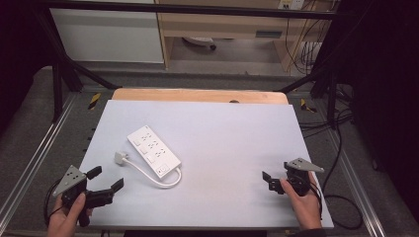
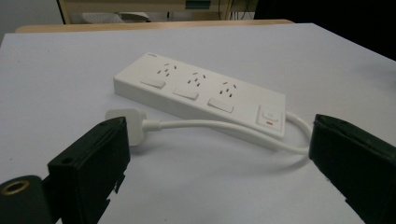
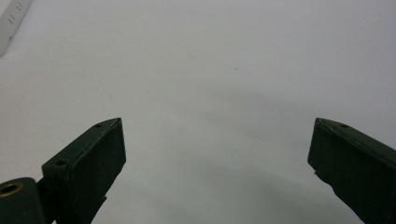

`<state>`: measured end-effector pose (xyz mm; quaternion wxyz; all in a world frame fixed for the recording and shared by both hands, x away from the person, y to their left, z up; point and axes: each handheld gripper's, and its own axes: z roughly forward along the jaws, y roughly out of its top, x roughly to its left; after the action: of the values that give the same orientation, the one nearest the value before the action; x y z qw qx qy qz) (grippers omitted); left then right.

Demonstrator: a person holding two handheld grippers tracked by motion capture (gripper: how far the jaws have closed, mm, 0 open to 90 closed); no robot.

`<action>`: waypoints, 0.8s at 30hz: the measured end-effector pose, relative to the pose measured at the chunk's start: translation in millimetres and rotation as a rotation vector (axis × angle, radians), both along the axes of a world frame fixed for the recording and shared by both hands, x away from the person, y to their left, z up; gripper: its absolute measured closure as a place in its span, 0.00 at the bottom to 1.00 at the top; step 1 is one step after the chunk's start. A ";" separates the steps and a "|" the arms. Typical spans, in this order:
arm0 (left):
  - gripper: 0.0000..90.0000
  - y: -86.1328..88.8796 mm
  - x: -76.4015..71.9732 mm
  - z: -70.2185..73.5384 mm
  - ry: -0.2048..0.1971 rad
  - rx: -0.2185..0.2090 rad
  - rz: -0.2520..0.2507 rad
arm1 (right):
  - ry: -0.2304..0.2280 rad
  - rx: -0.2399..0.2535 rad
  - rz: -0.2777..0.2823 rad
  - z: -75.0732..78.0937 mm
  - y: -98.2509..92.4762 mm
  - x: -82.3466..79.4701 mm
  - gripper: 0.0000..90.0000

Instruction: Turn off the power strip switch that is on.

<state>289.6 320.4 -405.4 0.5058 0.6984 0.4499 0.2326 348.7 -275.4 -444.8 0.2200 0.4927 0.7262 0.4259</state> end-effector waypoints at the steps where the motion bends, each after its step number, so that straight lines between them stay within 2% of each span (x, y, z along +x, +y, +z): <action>1: 0.06 0.2 0.0 0.3 -0.002 -0.003 -0.001 | -0.002 -0.006 0.005 -0.4 0.9 0.1 0.05; 13: 0.06 0.5 0.3 1.2 0.001 -0.005 -0.007 | -0.025 -0.003 0.006 1.3 1.5 -0.8 0.06; 24: 0.06 0.9 -1.2 4.8 -0.013 -0.003 -0.014 | -0.036 0.009 -0.001 3.1 1.4 -2.1 0.06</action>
<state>288.4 321.3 -400.6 0.5113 0.6993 0.4421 0.2327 346.6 -274.0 -441.7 0.2312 0.4861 0.7200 0.4380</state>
